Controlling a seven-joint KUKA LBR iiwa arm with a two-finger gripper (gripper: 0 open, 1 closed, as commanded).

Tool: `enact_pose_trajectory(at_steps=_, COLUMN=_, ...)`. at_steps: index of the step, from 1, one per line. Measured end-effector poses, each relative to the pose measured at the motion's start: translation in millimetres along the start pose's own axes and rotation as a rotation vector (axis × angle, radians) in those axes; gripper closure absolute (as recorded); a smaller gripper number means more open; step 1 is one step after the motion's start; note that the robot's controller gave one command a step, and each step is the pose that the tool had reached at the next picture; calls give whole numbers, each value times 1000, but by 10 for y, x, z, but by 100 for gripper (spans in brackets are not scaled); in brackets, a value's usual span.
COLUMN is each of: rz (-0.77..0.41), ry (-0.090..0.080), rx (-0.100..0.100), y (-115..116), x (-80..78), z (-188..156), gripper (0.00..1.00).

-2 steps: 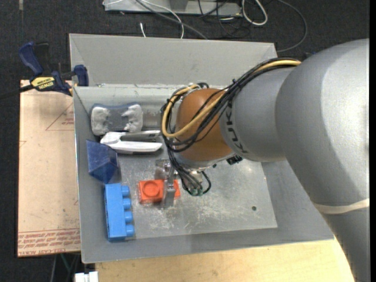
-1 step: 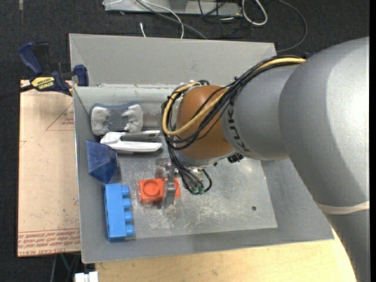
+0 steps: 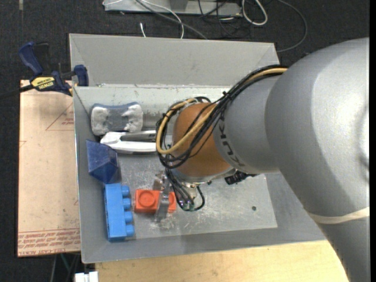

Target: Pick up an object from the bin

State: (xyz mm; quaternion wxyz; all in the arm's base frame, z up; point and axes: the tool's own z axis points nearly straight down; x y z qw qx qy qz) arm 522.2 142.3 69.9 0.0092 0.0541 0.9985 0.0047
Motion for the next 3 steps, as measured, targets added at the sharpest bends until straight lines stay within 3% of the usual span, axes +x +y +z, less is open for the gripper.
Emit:
enact_pose_trajectory(at_steps=1, rz=-86, ry=0, rx=2, y=-81, x=-31, z=-994, gripper=100)
enact_pose_trajectory(at_steps=2, rz=-1, ry=7, rx=2, y=182, x=-70, z=-1182, gripper=100)
enact_pose_trajectory(at_steps=3, rz=-73, ry=-13, rx=-2, y=82, x=-81, z=-1856, gripper=100)
